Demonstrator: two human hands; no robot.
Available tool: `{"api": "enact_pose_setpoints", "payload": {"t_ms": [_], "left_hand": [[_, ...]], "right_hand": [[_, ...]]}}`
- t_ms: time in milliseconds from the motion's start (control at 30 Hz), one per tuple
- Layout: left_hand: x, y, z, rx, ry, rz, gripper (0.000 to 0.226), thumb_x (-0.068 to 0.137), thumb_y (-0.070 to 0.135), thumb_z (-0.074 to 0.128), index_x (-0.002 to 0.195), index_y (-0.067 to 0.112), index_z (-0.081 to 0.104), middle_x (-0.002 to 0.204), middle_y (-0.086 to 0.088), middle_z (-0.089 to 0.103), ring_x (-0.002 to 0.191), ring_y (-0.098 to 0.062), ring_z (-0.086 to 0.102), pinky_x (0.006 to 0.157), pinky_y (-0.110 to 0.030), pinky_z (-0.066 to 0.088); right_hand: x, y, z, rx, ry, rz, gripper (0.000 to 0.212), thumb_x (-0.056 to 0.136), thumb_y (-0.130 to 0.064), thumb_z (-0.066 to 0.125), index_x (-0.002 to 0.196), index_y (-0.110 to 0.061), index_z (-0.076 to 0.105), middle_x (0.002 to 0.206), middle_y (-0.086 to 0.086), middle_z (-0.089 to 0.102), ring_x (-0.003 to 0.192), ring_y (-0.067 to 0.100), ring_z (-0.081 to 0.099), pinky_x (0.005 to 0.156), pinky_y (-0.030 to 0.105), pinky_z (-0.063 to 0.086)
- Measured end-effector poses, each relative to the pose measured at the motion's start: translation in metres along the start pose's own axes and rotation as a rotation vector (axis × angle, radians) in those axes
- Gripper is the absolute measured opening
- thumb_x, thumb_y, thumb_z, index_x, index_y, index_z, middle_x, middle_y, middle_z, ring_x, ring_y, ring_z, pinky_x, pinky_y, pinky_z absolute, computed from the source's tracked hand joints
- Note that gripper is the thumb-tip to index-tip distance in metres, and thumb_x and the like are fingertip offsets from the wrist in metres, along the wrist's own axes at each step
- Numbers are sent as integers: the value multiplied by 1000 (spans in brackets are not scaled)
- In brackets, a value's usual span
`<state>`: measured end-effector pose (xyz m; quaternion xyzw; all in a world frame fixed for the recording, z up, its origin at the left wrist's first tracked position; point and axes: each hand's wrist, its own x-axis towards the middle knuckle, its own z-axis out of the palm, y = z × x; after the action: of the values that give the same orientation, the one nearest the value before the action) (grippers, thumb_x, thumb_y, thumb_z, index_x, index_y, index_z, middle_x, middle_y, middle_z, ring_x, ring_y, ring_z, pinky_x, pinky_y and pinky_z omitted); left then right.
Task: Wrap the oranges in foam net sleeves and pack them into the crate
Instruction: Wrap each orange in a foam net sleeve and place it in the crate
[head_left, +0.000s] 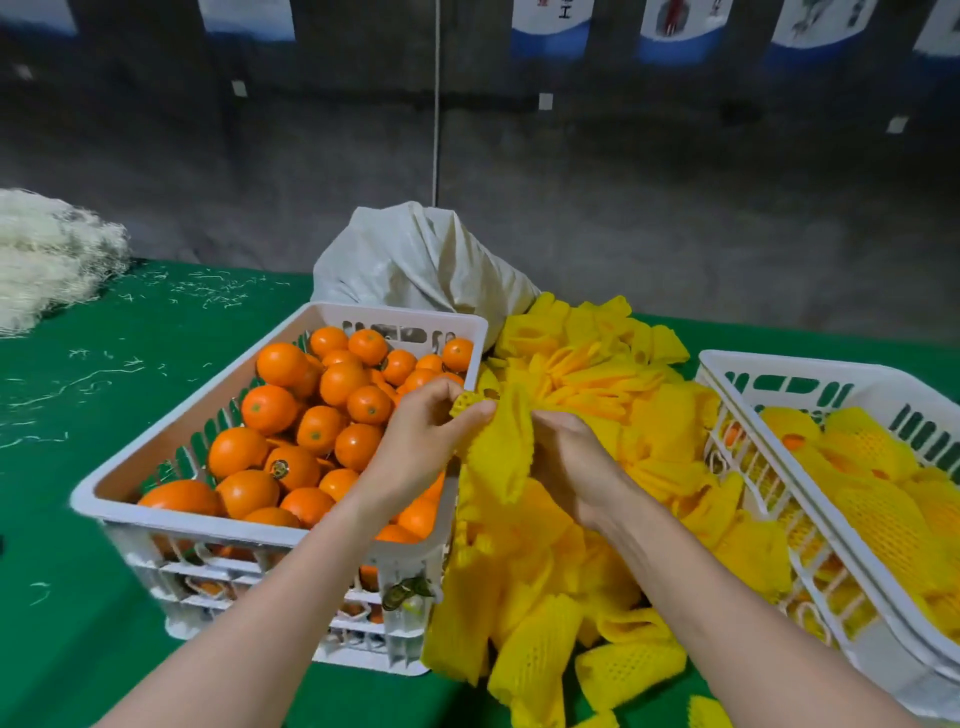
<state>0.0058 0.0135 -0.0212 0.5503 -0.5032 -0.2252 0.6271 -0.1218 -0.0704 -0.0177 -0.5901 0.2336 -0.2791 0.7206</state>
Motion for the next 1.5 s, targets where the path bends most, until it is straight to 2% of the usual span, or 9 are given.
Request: {"api": "enact_pose_setpoints", "payload": {"t_ms": [167,333,433,600,733,900,1133,1367,1500], "left_hand": [[31,-11,-50,143,-88,6,12,87,-2,61,81,-10,55,73,-18,60,68,-14,57,60,-27,46],[67,-25,-83,124,-148,-162,30,94,31,53,74,8,58,70,-9,58,65,-16,54,62,-27,45],[95,-59,-103,486,34,-331,28,101,24,45,85,6,59,80,-15,61,69,-24,58,62,-35,45],[111,-116,-115,1179,-278,-419,38,92,9,48,130,6,50,130,-18,47,111,-36,55,78,-39,46],[114,-135,-114,1332,-297,-360,55,92,13,45,146,15,31,142,-15,37,117,-35,52,80,-40,47],[114,-125,-115,1124,-134,-354,53,84,15,64,135,16,47,130,-15,48,106,-32,57,73,-36,46],[98,-36,-91,-254,39,-513,26,81,26,72,104,20,65,107,0,60,100,-19,56,60,-31,56],[61,13,-33,-502,-152,-548,31,83,42,56,107,24,63,100,0,73,91,-15,68,76,-29,50],[42,23,-6,-491,-334,-522,45,69,19,72,111,10,61,105,-13,68,100,-28,59,92,-42,36]], "right_hand": [[25,5,23,83,-32,127,17,94,-16,50,96,-8,65,85,9,67,77,22,61,66,32,48],[50,18,43,93,-9,86,18,94,-7,48,88,-12,65,81,4,69,72,14,64,66,27,50],[53,27,44,-30,-28,13,18,95,-2,47,90,-14,60,83,2,69,76,12,65,73,25,53],[54,35,41,-92,-113,9,21,95,0,45,90,-14,60,76,-2,71,72,9,67,68,22,53],[54,36,39,-74,-104,-2,22,95,2,44,89,-13,60,78,1,68,70,9,66,70,22,53],[52,33,38,-32,-97,16,23,95,2,44,90,-13,61,82,1,68,74,10,66,72,21,53],[40,19,22,98,-96,45,23,94,-3,44,95,-11,65,84,1,72,81,12,66,84,28,48],[12,-1,5,126,-28,0,24,92,-1,33,102,-3,55,87,8,59,82,17,55,74,28,43],[-7,-8,-11,124,57,-24,25,92,-3,33,106,-2,54,101,14,55,98,25,50,93,39,39]]}}
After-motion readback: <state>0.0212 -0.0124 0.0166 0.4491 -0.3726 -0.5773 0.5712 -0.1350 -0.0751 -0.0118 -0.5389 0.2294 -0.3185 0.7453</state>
